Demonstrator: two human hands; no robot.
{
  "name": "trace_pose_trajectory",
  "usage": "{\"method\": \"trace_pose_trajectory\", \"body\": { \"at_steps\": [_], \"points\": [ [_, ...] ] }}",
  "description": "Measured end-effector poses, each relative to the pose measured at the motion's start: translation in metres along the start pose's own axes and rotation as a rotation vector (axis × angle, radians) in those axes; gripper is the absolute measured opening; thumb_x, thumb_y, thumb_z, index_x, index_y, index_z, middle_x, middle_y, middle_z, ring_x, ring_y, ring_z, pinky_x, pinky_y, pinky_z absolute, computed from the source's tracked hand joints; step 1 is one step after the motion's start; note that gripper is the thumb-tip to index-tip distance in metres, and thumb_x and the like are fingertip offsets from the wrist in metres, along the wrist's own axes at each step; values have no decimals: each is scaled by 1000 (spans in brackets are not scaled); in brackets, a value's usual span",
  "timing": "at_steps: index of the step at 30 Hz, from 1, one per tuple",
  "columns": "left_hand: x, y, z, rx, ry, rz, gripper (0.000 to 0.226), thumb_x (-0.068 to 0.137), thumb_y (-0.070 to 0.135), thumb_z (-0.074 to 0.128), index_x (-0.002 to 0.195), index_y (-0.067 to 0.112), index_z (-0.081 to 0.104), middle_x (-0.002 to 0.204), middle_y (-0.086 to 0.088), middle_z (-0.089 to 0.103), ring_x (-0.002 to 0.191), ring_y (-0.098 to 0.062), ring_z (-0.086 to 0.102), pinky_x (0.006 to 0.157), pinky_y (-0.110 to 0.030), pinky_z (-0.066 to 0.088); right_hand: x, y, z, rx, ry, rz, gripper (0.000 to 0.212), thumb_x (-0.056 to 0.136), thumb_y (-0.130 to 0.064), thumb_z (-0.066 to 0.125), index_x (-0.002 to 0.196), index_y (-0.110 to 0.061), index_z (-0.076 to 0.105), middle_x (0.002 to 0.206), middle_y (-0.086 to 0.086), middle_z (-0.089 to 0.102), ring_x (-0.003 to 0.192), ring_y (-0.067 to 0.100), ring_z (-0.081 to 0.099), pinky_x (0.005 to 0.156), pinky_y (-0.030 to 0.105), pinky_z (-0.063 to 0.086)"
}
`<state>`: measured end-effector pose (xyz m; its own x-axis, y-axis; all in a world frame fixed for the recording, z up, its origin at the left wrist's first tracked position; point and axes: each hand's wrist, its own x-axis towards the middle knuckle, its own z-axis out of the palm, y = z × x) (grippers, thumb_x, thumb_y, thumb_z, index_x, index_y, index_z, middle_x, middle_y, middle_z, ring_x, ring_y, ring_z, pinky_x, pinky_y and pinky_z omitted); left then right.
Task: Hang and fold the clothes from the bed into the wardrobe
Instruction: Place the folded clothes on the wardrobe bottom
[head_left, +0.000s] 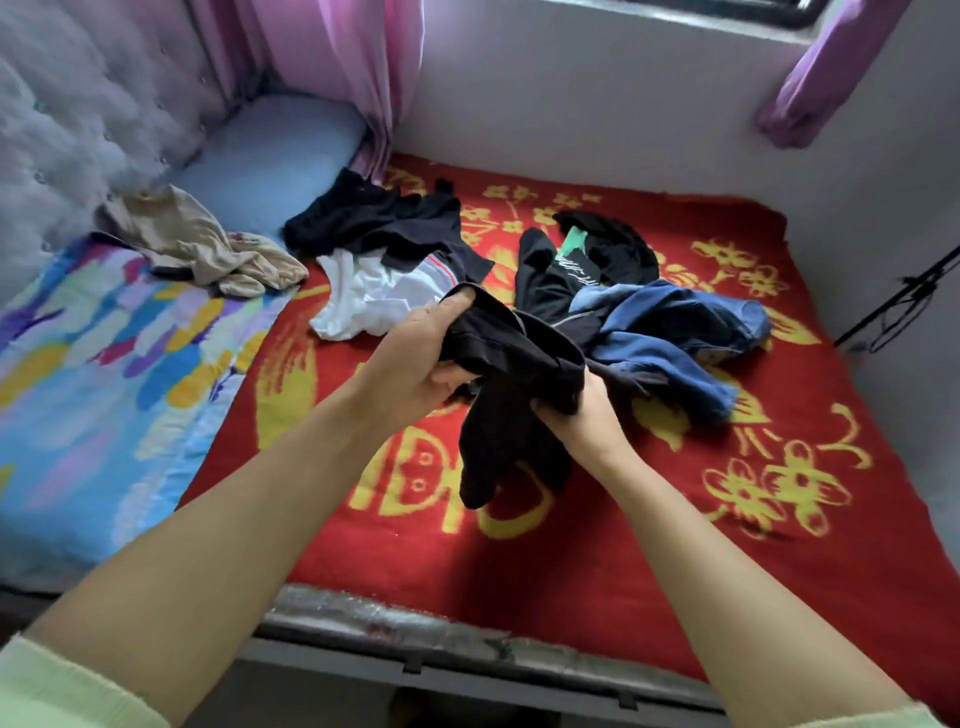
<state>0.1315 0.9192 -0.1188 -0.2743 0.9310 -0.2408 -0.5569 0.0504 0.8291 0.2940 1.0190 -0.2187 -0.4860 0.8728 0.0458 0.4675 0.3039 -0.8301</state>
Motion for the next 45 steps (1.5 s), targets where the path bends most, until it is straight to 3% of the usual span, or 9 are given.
{"method": "trace_pose_trajectory", "body": {
  "at_steps": [3,8,14,19,22,28,32,36,45],
  "points": [
    [-16,18,-2,-23,66,45,32,100,19,41,69,13,50,47,7,43,31,-3,34,33,-14,9,8,-15,12,-77,21,-65,27,85,-32,54,93,-8,64,93,6,62,96,26,58,75,27,38],
    [-27,55,-42,25,448,317,28,97,15,46,68,18,47,47,9,49,38,-1,44,32,-14,33,17,-50,4,83,-89,-143,16,97,-20,52,86,-17,63,71,-7,58,73,8,49,63,19,36],
    [-26,69,-87,158,794,396,14,95,26,53,92,18,64,87,2,64,79,-10,62,87,-38,54,31,-83,-8,304,-316,-71,27,98,-22,50,78,-23,69,67,-6,56,65,10,50,61,29,37],
    [-26,82,-71,226,734,507,26,97,27,53,74,19,63,80,-1,63,77,-18,61,72,-37,51,40,-89,-23,345,-272,31,34,88,-44,60,77,-13,69,81,10,63,77,24,57,69,36,41],
    [-23,89,-59,299,681,535,31,96,26,53,66,18,59,67,1,54,65,-16,52,62,-30,41,47,-85,-34,345,-286,95,81,65,-74,64,85,4,64,83,14,59,78,26,55,71,38,40],
    [-15,107,8,156,334,515,22,100,15,44,81,12,55,68,-5,55,58,-17,53,54,-29,40,46,-86,-35,165,-147,-101,11,91,-22,56,100,-16,61,86,-1,63,78,12,57,78,36,44],
    [-9,102,54,296,139,443,27,100,13,45,75,11,55,55,2,55,44,-9,53,44,-18,42,27,-112,-30,153,-543,-205,79,79,-6,73,136,-38,27,129,-7,50,115,3,53,97,20,43],
    [-1,83,70,346,-10,292,25,97,16,51,75,9,60,53,4,60,47,-8,56,50,-18,46,13,-143,-21,70,-479,-217,33,84,-19,71,114,-17,60,107,-3,66,100,9,60,86,23,48],
    [-20,7,7,601,-57,219,36,90,21,63,124,12,54,111,-9,66,92,-2,66,77,-11,51,25,-141,-42,747,-136,147,5,87,-16,66,91,-12,65,85,7,69,79,19,67,82,33,53]
  ]
}}
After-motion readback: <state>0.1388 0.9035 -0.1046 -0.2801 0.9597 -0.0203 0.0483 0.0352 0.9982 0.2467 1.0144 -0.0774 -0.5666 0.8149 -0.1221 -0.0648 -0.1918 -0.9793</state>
